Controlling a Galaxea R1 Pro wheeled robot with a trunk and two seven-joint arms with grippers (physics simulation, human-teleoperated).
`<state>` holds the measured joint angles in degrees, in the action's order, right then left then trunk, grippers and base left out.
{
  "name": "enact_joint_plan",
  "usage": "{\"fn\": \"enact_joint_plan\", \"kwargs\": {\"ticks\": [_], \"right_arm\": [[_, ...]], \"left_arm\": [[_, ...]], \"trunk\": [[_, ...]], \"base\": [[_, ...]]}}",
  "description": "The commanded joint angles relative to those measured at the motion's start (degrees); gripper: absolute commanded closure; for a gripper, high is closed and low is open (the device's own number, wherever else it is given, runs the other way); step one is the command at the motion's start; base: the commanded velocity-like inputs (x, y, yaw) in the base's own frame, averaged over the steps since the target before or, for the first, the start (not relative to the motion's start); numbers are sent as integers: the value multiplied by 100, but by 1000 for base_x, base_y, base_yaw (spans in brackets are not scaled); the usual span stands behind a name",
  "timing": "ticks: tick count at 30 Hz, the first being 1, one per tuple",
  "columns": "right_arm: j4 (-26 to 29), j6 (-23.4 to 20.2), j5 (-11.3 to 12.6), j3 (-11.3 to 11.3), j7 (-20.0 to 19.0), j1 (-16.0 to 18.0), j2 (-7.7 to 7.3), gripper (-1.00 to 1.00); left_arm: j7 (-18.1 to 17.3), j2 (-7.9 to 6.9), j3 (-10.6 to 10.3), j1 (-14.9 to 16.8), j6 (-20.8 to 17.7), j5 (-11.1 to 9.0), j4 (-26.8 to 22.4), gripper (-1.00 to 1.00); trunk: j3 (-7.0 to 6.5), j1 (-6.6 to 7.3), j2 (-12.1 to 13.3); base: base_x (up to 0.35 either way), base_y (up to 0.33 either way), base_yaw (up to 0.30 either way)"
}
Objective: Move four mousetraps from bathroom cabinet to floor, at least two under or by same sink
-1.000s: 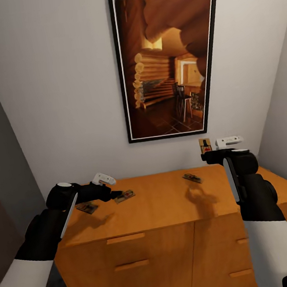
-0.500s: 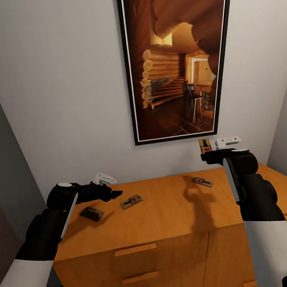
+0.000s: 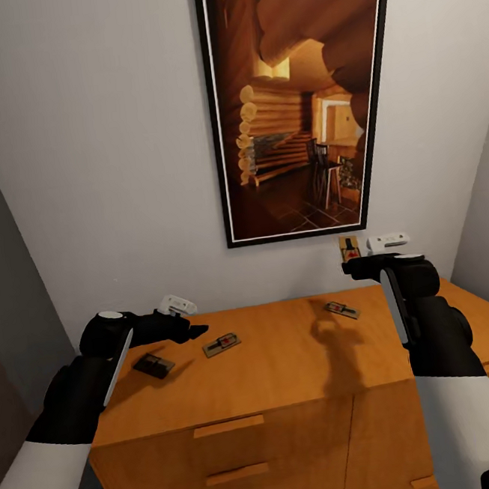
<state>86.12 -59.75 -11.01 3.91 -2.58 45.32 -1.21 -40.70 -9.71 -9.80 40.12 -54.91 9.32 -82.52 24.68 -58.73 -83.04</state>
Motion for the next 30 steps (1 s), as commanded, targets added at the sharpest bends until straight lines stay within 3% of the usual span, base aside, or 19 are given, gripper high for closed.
{"fn": "enact_joint_plan", "kwargs": {"ticks": [1, 14, 30], "right_arm": [[3, -25, -24, 2, -21, 5, -1, 100], [2, -25, -39, 0, 1, 11, -2, 100], [1, -25, -37, 4, 3, 8, -11, 100]], "left_arm": [[-52, -4, -1, 5, -12, 60, -5, -100], [-50, -5, 1, 5, -11, 69, 7, -100], [-46, -5, 1, 5, -11, 70, 0, -100]], "trunk": [[4, 0, -4], [-54, 0, -4], [-63, 0, -4]], "base": [[0, 0, -179], [0, 0, -193], [0, 0, -20]]}}
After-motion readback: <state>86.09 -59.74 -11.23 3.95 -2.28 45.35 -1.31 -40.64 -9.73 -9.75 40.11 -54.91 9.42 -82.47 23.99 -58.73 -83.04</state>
